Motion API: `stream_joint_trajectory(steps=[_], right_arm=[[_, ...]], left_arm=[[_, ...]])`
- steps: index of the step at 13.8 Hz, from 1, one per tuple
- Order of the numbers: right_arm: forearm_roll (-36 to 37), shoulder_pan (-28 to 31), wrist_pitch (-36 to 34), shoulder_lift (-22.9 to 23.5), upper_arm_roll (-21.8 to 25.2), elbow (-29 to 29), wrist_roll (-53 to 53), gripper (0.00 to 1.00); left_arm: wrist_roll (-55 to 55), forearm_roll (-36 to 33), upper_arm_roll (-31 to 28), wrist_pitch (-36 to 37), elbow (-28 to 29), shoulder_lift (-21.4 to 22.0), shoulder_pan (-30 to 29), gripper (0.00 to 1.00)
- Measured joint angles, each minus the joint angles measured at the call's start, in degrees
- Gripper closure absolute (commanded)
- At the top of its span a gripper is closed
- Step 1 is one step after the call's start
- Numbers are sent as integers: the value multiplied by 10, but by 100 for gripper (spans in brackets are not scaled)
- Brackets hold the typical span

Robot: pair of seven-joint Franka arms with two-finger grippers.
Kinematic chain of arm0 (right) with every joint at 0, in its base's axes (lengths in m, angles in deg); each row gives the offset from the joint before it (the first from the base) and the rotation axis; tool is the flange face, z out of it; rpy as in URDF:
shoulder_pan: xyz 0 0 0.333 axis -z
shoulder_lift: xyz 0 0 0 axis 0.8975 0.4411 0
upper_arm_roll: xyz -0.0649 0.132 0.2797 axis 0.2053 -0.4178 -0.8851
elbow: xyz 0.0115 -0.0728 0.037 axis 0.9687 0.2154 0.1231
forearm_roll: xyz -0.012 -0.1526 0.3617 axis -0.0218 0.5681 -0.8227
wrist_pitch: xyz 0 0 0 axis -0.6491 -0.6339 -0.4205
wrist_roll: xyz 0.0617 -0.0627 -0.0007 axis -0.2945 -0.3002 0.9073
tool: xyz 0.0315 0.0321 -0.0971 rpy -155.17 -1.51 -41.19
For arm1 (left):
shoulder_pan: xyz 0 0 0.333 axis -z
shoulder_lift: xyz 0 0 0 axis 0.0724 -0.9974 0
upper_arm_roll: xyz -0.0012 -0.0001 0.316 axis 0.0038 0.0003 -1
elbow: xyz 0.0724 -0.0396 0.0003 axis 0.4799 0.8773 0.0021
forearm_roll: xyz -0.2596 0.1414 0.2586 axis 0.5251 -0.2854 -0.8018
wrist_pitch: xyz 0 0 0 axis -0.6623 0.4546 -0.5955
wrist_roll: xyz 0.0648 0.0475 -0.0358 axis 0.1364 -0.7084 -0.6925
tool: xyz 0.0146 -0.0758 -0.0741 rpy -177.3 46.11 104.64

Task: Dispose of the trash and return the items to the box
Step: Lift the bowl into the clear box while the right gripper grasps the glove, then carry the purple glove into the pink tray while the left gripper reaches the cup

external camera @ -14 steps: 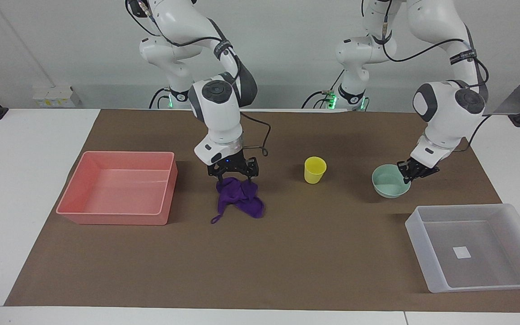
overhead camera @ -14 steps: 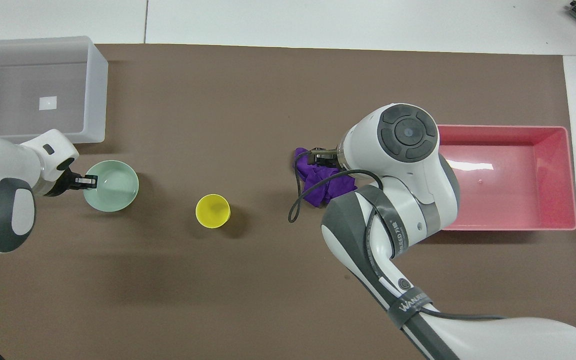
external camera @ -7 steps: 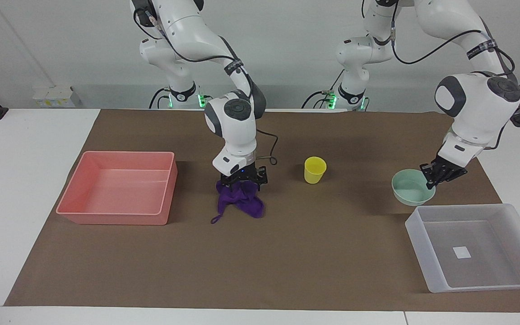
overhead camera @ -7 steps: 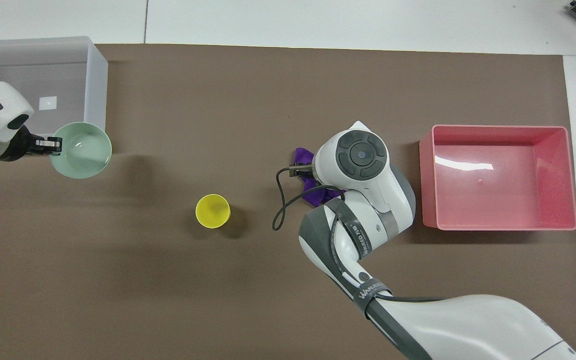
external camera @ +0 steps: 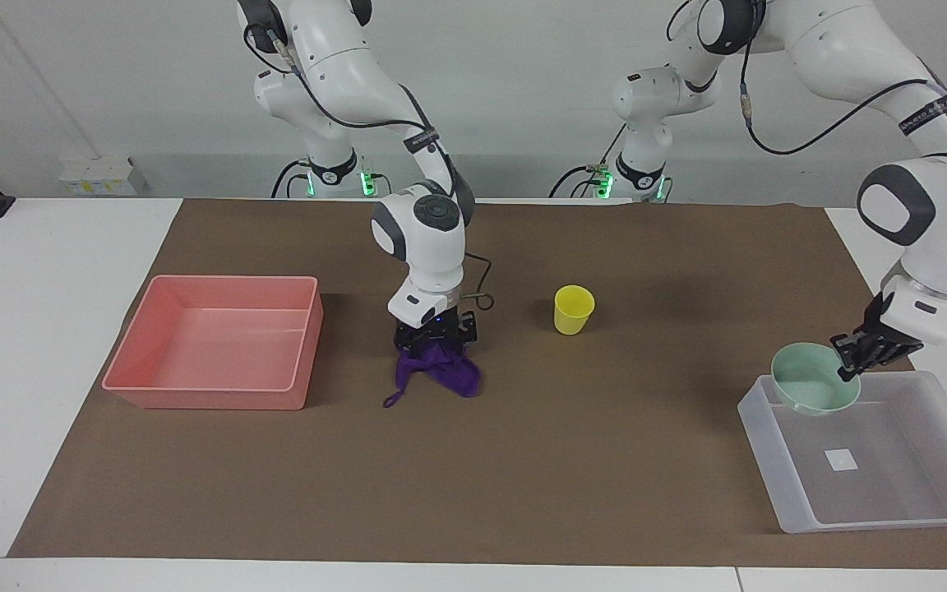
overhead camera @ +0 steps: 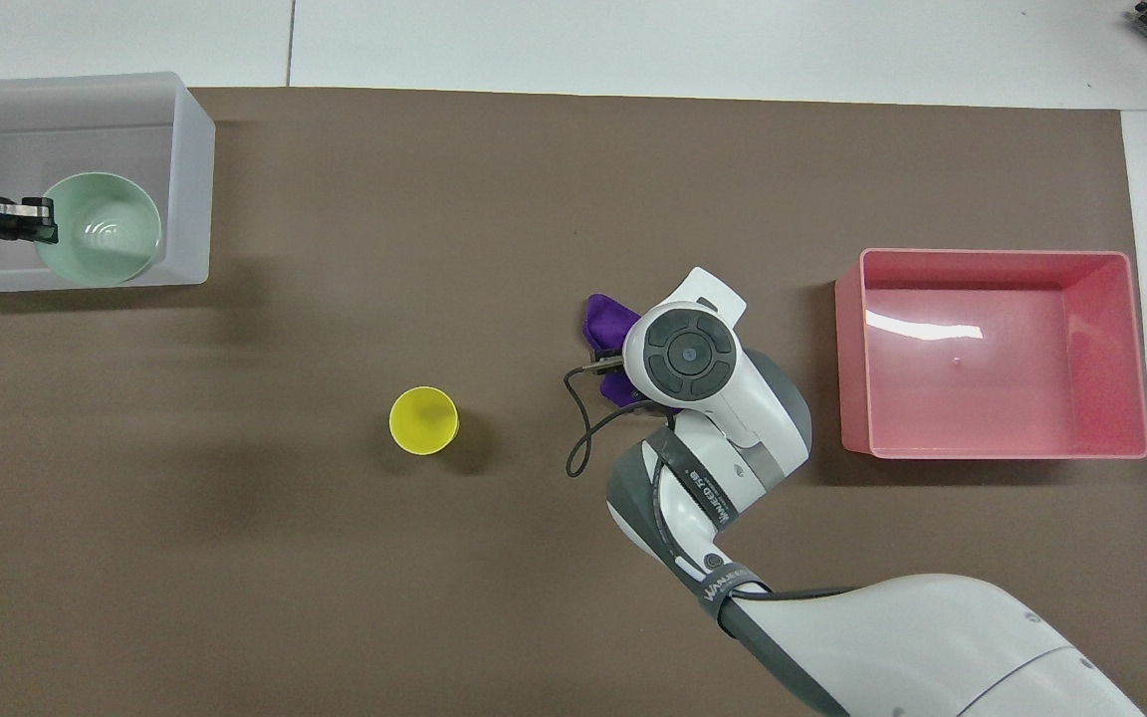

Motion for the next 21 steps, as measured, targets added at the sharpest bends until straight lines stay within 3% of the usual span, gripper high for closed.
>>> stream_joint_trajectory(steps=[1, 4, 7, 15, 19, 20, 21], right_arm=[[0, 0, 0, 0, 0, 1, 0, 100], [0, 0, 1, -2, 0, 1, -11, 100], [0, 0, 1, -4, 0, 1, -35, 100], [0, -1, -3, -12, -1, -16, -106, 100], [-26, -2, -53, -64, -2, -28, -116, 100], [-31, -2, -67, -80, -3, -28, -117, 100], [-32, -2, -82, -96, -3, -28, -118, 100]], left_arm=[[0, 0, 2, 9, -42, -33, -8, 100], [0, 0, 6, 18, -138, -121, -26, 100], [0, 0, 6, 16, -174, -167, -35, 100], [0, 0, 7, -33, -164, -190, -37, 100], [0, 0, 6, -85, -140, -195, -47, 100], [0, 0, 6, -102, -131, -195, -49, 82], [0, 0, 6, -113, -125, -195, -50, 50]])
